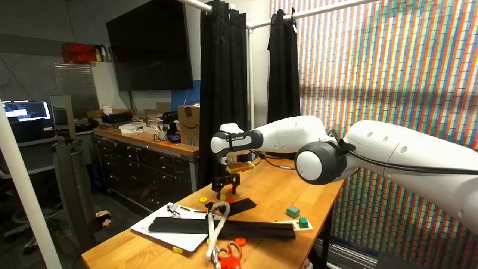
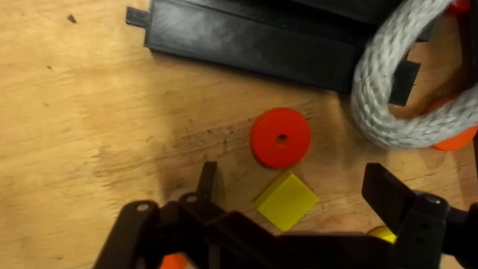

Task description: Put the orange circle on the wooden object.

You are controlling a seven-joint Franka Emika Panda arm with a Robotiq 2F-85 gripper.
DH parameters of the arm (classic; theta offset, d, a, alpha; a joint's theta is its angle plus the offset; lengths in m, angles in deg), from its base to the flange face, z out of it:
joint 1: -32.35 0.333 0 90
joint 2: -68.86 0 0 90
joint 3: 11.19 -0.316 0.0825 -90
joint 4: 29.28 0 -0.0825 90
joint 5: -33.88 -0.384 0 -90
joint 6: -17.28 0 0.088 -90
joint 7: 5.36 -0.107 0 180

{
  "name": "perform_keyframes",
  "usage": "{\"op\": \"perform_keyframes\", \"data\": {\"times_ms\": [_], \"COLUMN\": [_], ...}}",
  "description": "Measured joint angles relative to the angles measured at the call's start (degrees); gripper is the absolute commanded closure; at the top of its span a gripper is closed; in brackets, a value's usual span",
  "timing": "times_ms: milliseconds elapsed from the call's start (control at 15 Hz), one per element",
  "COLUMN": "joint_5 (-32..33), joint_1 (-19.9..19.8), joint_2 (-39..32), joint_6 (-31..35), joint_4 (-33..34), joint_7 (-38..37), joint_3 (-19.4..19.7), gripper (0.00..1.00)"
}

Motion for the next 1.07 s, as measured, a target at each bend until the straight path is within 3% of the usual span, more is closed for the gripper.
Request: {"op": "perform_keyframes", "data": {"times_ms": [467, 1067], "joint_5": [0.5, 1.59], "joint_1": [1.39, 3.63], "joint_2": [-1.18, -1.13], "joint_6": [1.28, 1.18], "joint_4": [0.0, -0.02], "joint_7": [-0.62, -7.2], "joint_3": [0.4, 3.39], "gripper": [0.0, 0.0]}}
